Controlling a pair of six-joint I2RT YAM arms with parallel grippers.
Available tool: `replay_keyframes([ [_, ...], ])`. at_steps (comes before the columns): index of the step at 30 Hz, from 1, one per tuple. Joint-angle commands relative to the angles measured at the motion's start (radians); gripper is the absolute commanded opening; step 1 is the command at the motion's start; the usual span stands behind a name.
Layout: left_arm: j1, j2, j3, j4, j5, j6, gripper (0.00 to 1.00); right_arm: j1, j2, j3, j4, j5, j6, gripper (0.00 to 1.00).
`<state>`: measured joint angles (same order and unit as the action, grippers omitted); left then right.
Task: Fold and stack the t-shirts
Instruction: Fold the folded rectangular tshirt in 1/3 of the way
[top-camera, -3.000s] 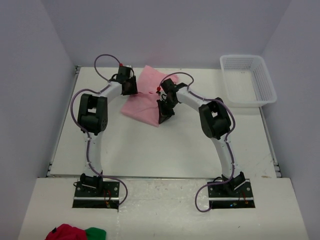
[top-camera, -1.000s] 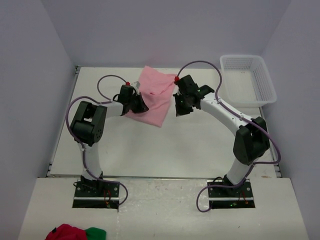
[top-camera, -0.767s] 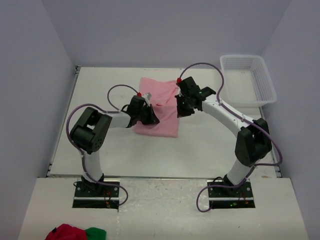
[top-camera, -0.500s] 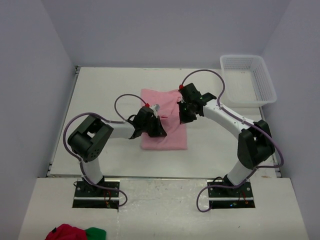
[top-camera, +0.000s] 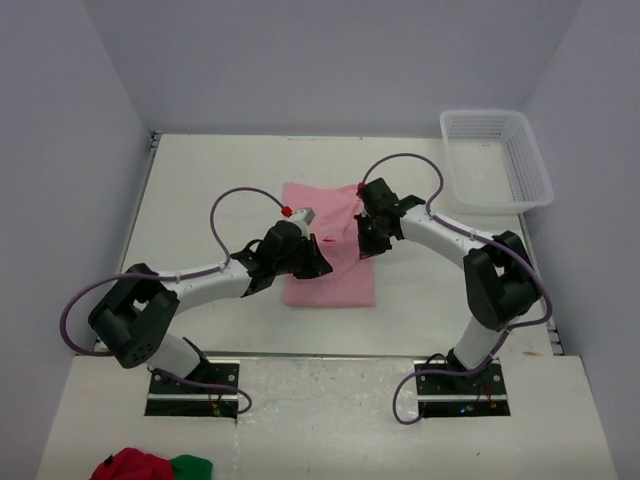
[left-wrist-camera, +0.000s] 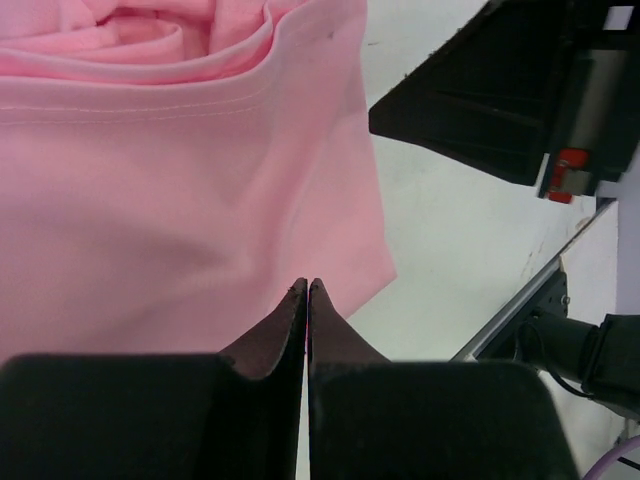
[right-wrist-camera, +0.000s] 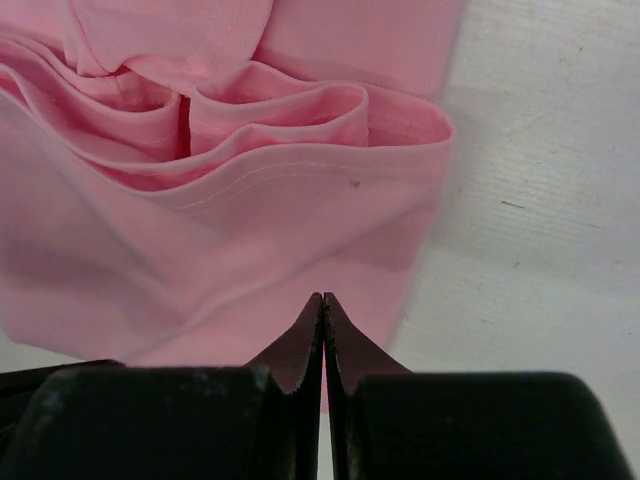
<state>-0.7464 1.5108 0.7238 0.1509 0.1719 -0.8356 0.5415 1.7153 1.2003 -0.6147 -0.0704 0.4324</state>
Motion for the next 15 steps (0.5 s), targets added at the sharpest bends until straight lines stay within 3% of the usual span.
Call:
replay_keyframes([
  [1, -0.004, -0.055, 0.034, -0.068, -0.095, 0.059, 0.0, -0.005, 0.038, 0.048, 0.047, -0.031, -0.003, 0.0],
  [15, 0.008, 0.233, 0.335, -0.143, -0.109, 0.182, 0.0, -0.028, 0.225, 0.229, 0.01, -0.069, -0.021, 0.0],
])
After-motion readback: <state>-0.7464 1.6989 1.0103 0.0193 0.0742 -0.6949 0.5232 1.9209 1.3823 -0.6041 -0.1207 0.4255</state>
